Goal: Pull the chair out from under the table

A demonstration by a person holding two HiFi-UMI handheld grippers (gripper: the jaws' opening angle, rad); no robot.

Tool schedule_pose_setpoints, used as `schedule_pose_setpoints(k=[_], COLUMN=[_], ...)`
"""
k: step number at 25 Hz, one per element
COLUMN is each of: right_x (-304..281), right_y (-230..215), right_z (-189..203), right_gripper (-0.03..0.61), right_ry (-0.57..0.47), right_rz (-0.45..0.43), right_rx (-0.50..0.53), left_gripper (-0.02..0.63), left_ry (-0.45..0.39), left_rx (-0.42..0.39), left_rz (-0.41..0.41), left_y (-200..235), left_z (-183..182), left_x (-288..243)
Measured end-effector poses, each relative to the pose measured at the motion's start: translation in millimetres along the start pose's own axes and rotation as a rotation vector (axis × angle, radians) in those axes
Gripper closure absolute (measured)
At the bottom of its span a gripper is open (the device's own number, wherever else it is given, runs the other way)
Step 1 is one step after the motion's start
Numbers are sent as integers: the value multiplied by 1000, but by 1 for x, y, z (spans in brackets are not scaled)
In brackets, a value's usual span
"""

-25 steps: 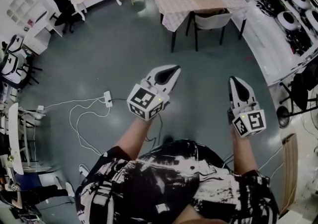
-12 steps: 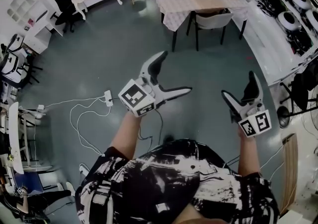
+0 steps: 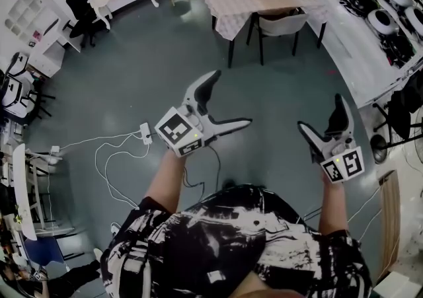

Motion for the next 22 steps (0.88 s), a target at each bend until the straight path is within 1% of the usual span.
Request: schedule_pose_setpoints(k=[7,13,17,22], right_x=[-12,-20,-20,-15], right_y=[12,5,-29,-96], right_z=[11,21,30,45], right_gripper=[3,5,5,5], right_ry=[54,78,73,34], right_rz=[30,56,74,70], right_rx=[40,29,15,-6], left_gripper=[52,52,52,54], left_ry=[11,30,41,51], left_rx=[9,19,17,1], left_rz=[50,62,66,54], left_y=[26,49,58,67], left_z=[14,26,37,49], left_x=[0,-15,-48,-109])
Point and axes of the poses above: the fingertips, and each gripper's own axes: x backward along the fingers, y to its left, z out of its underside, the point moved 10 cm from there along x, backward along the fingers, and after that the axes turned 10 degrees about -z, right-handed, at the moved point
